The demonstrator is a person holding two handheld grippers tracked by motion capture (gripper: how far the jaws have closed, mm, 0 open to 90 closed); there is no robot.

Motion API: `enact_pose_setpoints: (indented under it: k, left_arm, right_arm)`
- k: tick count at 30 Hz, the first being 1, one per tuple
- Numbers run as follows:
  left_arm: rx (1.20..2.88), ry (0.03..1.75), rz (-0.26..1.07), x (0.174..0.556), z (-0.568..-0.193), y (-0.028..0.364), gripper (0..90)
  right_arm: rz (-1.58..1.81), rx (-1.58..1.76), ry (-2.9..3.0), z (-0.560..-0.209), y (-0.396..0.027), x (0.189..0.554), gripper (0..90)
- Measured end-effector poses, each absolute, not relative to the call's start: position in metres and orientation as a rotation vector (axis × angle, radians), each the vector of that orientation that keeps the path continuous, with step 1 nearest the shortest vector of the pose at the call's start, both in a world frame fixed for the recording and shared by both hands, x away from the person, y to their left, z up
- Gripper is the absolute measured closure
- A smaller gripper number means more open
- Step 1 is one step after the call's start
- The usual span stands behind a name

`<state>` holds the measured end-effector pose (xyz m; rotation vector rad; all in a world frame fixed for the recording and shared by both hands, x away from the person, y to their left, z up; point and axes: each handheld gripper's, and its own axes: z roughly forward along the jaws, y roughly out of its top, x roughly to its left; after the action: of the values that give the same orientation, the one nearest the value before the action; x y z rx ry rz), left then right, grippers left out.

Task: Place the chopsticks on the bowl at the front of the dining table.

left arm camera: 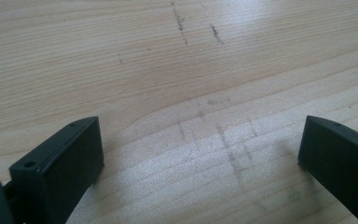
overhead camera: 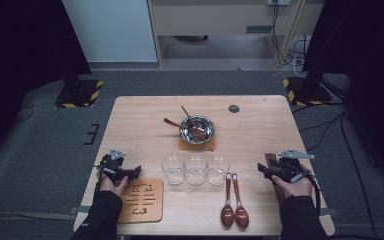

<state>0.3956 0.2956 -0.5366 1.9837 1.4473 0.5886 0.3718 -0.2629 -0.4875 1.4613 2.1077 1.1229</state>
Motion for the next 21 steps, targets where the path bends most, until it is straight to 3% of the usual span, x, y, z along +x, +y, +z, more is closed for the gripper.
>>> enact_pose_setpoints:
  k: [21]
  left_arm:
    - [1.985,1.447,0.589,0.396,-0.537,0.296,0.0]
  right_arm:
    - [0.987,1.528,2.177,-0.506,-0.27,0.374,53.8]
